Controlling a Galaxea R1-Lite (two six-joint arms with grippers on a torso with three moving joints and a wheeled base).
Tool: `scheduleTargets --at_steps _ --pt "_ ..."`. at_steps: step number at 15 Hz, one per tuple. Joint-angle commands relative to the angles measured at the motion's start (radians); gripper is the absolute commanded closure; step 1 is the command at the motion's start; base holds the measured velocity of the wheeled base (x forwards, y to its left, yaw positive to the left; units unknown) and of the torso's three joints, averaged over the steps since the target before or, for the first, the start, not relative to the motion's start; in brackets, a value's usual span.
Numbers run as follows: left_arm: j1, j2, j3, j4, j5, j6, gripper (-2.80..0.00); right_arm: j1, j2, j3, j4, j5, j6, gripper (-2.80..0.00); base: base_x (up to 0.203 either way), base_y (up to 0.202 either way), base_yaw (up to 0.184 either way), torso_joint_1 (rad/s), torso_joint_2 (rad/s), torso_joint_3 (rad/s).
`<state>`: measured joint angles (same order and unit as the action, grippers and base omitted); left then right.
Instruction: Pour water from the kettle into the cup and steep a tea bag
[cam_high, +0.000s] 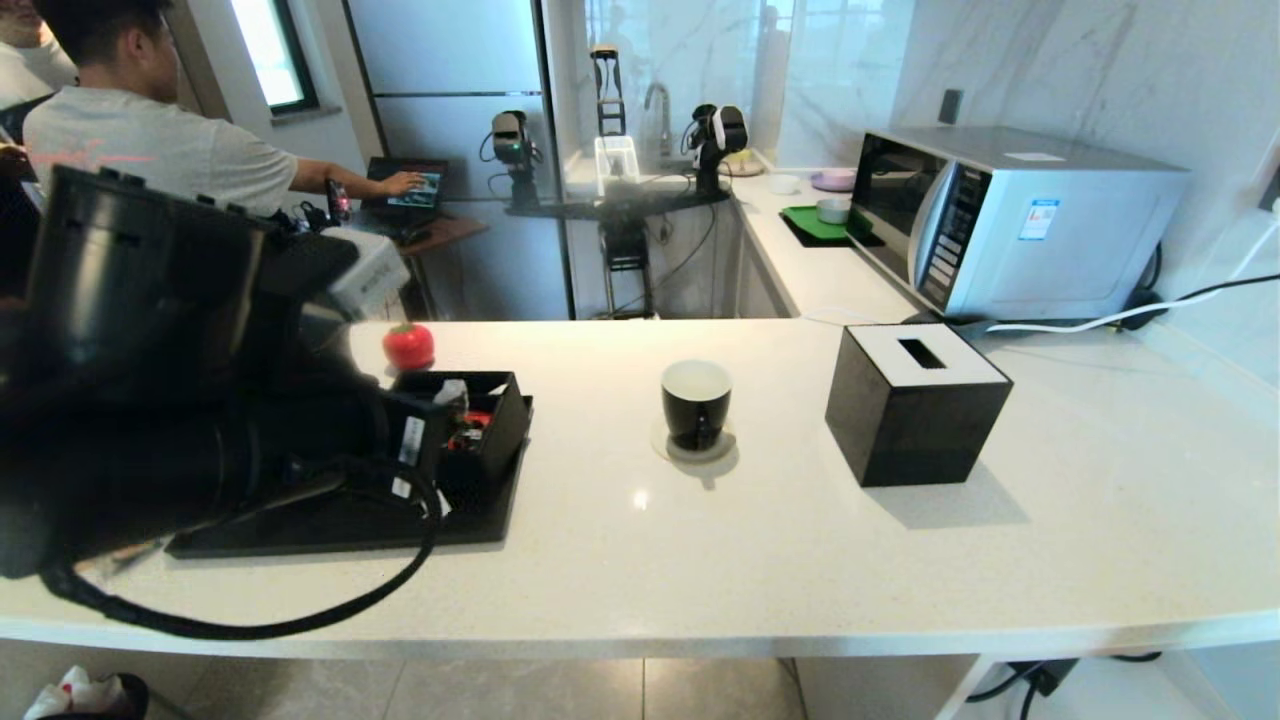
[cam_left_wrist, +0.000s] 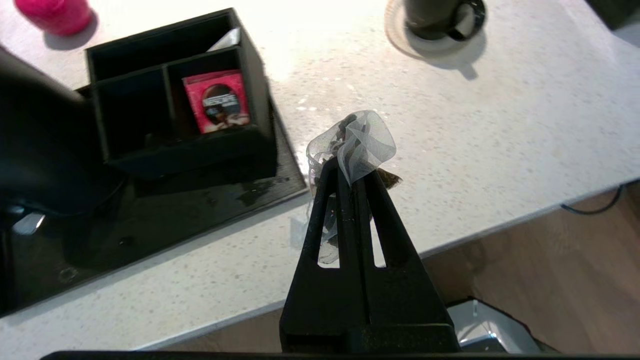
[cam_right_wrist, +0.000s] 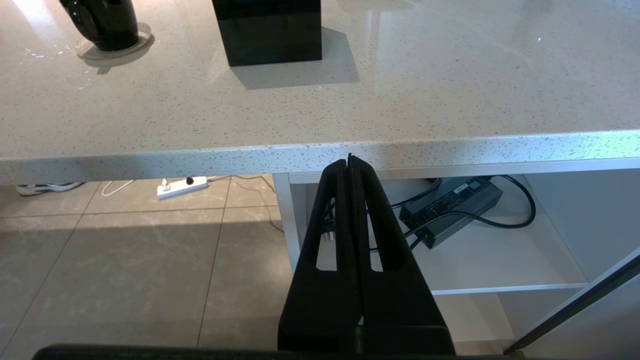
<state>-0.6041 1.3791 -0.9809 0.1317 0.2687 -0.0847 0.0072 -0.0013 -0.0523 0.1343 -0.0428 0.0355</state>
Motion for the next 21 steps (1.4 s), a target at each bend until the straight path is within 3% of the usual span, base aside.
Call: scheduleTargets --at_steps 1,10,16,21 --pt "-0.045 0.005 0.002 0.001 0.011 -0.001 0.00 -0.001 0.001 0.000 0.001 0.000 0.000 0.00 0.000 0.000 0.000 0.000 0.00 0.000" --pt "-0.162 0.054 -0.009 -0.071 0.062 0.000 0.00 0.000 0.001 0.004 -0.012 -0.005 -0.006 0.00 0.000 0.000 0.000 0.000 0.00 0.000" --pt "-0.173 0.087 -0.085 -0.078 0.060 0.012 0.00 0.000 0.001 -0.013 -0.047 0.067 -0.095 0.00 0.000 0.000 0.000 0.000 0.00 0.000" --pt "-0.174 0.133 -0.091 -0.207 0.057 0.052 0.00 0.001 0.120 -0.150 -0.028 0.119 -0.095 0.00 0.000 0.000 0.000 0.000 0.00 0.000"
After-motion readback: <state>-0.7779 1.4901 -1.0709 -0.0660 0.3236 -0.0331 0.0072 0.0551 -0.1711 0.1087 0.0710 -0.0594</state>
